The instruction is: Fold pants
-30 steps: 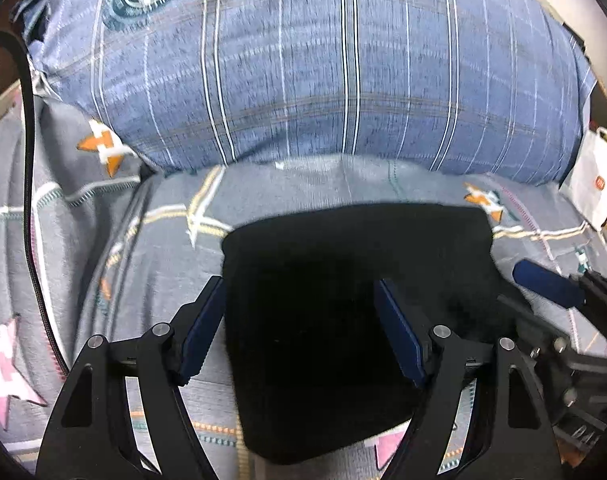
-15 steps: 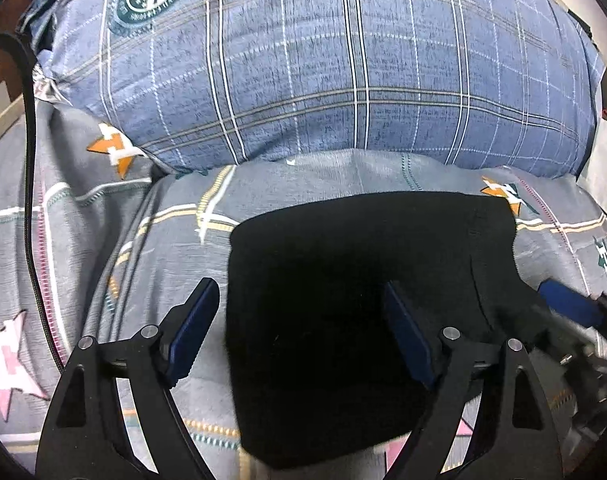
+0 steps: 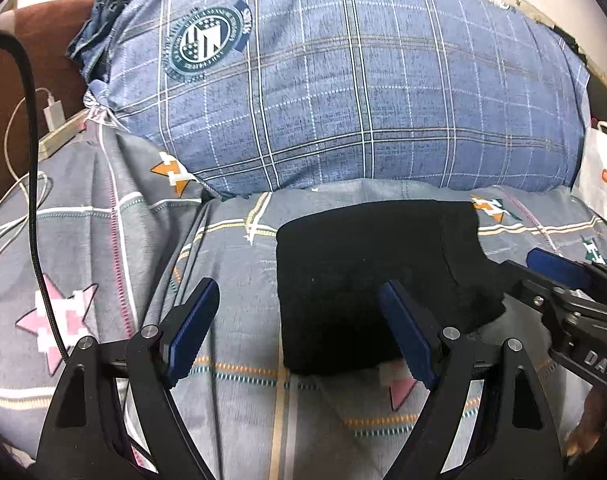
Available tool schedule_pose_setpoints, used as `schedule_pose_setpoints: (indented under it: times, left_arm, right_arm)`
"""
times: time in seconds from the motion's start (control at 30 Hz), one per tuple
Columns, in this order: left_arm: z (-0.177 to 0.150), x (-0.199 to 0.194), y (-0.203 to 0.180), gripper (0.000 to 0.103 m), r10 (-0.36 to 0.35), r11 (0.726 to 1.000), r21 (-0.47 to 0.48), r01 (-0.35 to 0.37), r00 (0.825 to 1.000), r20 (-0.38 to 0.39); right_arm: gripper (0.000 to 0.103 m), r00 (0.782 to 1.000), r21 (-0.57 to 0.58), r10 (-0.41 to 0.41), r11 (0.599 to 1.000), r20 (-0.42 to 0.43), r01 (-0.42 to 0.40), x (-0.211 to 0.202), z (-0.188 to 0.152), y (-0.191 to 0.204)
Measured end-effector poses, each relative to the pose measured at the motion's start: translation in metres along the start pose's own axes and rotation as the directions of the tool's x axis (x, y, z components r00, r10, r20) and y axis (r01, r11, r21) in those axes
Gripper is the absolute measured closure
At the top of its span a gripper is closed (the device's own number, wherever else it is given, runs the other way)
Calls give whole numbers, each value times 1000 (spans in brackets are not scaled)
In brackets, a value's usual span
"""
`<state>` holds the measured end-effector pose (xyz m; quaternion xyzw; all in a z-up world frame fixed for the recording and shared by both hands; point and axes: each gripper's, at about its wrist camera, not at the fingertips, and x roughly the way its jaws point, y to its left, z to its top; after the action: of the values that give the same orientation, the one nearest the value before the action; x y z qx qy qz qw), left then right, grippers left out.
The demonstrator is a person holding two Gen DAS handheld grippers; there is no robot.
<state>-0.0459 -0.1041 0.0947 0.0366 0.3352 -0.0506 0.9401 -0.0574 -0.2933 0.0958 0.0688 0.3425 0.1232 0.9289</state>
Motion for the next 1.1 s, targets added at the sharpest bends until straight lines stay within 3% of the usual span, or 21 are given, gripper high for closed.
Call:
schedule_pose_setpoints:
  times: [0.43, 1.1]
  left_arm:
    - [-15, -31, 3, 20, 15, 1000, -14, -14, 1000, 23]
    - [-18, -41, -6, 20, 12, 1000, -5, -12, 1000, 28]
  right_arm:
    - [52, 1000, 2, 11, 1000, -7, -11, -15, -12, 11]
    - [52, 1000, 1, 18, 1000, -21, -18, -19, -19, 11]
